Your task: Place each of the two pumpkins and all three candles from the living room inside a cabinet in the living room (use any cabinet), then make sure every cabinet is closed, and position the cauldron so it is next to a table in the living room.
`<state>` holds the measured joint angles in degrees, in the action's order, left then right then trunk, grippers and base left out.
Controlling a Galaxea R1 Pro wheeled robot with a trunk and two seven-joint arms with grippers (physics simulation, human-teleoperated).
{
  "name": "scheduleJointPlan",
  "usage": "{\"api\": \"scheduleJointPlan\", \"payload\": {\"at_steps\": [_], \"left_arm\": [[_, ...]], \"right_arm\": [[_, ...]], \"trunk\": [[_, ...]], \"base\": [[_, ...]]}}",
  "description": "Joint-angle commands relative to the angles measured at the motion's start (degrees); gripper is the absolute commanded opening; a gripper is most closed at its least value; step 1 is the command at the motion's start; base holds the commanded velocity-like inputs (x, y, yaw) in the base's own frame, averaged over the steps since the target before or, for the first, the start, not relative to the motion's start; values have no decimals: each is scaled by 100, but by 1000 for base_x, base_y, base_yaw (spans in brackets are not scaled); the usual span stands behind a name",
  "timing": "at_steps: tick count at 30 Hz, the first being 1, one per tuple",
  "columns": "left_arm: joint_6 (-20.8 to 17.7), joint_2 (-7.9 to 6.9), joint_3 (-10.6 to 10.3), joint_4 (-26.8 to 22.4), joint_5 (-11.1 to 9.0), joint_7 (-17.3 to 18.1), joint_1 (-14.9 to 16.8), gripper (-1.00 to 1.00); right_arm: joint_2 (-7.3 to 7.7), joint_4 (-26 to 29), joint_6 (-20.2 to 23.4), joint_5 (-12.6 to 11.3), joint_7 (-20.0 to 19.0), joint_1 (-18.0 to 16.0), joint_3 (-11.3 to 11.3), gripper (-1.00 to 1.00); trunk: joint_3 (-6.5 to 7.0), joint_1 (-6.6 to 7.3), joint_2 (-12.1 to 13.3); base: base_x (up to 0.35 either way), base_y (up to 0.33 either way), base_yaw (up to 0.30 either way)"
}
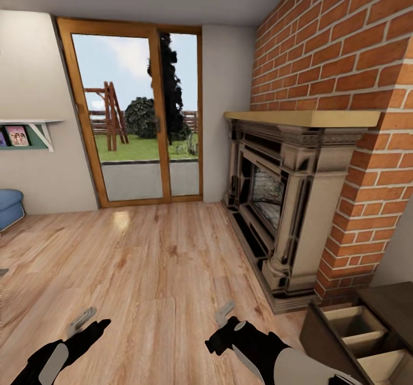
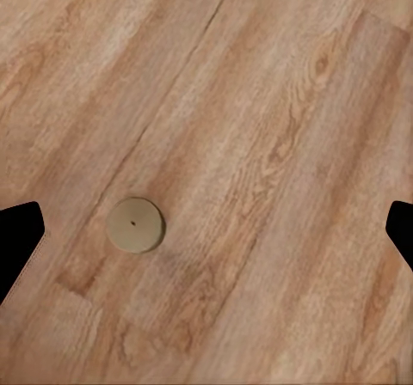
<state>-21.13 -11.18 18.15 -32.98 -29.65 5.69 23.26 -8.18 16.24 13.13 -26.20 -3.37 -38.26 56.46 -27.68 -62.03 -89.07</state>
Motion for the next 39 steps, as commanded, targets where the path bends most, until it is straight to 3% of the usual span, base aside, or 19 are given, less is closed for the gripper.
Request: {"api": "scheduleJointPlan", "payload": {"at_steps": [1,17,27,39], "left_arm": [[-40,2,25,-1,-24,23,3,100],[-14,4,11,140,0,-32,3,100],[-14,2,13,177,29,-33,3,100],[-18,2,13,181,17,-6,3,100]], "right_arm": [[0,2,23,-11,-2,-6,12,100],[0,2,-5,-17,28,-6,-22,100],[0,2,-13,-16,29,-6,-56,100],[7,2,-13,-13,29,-6,-56,100]], "trunk": [[-6,0,-4],[-6,0,-4],[-6,0,-4],[-11,0,-4]], "base": [[0,232,0],[-4,48,64],[-220,0,85],[-25,0,13]]}}
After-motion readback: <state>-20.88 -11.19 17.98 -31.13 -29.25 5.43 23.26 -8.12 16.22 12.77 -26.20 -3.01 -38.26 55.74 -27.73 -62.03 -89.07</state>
